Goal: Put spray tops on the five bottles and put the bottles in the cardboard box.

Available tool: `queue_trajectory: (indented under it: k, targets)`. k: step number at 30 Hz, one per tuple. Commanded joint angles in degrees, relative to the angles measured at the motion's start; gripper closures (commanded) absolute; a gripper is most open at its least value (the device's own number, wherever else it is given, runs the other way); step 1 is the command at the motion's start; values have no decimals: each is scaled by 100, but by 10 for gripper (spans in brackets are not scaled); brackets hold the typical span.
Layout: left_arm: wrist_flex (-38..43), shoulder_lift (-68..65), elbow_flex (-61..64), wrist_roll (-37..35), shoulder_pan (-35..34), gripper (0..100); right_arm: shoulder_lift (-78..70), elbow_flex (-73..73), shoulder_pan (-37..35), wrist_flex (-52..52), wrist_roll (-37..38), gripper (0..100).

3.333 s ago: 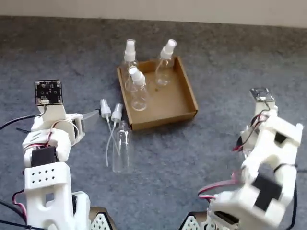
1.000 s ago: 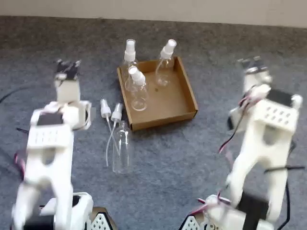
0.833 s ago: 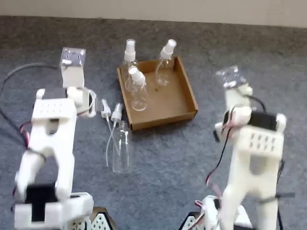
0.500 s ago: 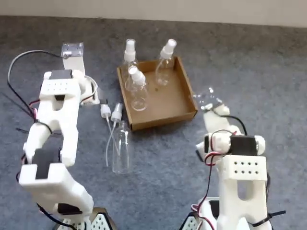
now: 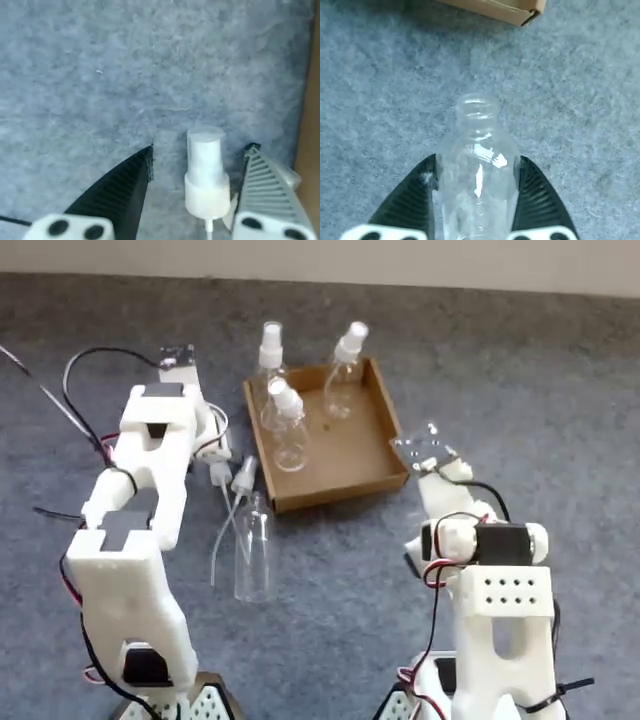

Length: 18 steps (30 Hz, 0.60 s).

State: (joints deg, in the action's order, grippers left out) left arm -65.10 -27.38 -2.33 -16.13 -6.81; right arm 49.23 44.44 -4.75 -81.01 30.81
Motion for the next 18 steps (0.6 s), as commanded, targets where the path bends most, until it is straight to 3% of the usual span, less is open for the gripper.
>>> queue_trajectory:
  k: [1, 9, 18]
  targets:
    - [-62, -57, -277, -97, 40, 762, 145, -57, -84, 101, -26, 995]
    - [-62, 40, -242, 246, -84, 812, 145, -66, -954, 453, -26, 995]
    - [-70, 48, -303, 686, -268, 933, 145, -66, -1279, 822, -62, 995]
